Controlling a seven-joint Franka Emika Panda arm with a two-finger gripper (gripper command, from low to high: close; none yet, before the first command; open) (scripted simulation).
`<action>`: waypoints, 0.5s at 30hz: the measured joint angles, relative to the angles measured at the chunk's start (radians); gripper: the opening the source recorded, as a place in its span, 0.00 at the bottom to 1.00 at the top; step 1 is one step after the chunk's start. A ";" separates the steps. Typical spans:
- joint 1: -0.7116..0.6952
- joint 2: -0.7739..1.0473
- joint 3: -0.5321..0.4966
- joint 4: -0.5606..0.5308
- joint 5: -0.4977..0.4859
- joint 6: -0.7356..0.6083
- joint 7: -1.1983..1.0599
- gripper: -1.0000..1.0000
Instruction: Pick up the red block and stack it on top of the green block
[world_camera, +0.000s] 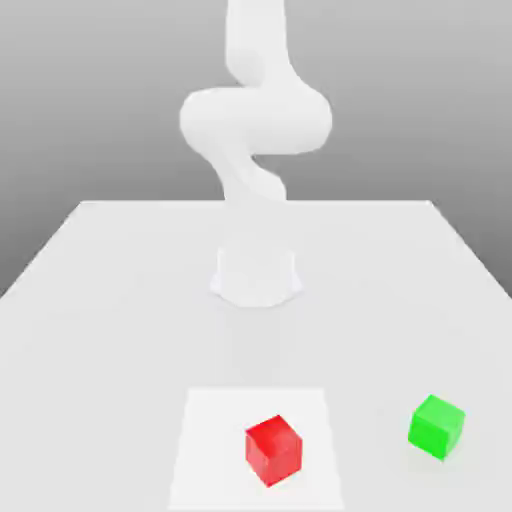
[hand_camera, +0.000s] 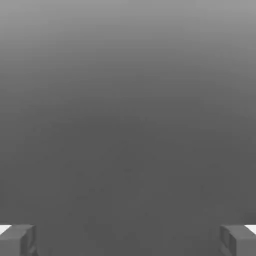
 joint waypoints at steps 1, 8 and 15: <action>0.008 0.039 -0.006 -0.013 -0.001 0.018 -0.022 0.50; 0.064 0.296 -0.047 -0.098 -0.001 0.138 -0.168 0.50; 0.100 0.550 -0.070 -0.181 0.016 0.256 -0.326 0.50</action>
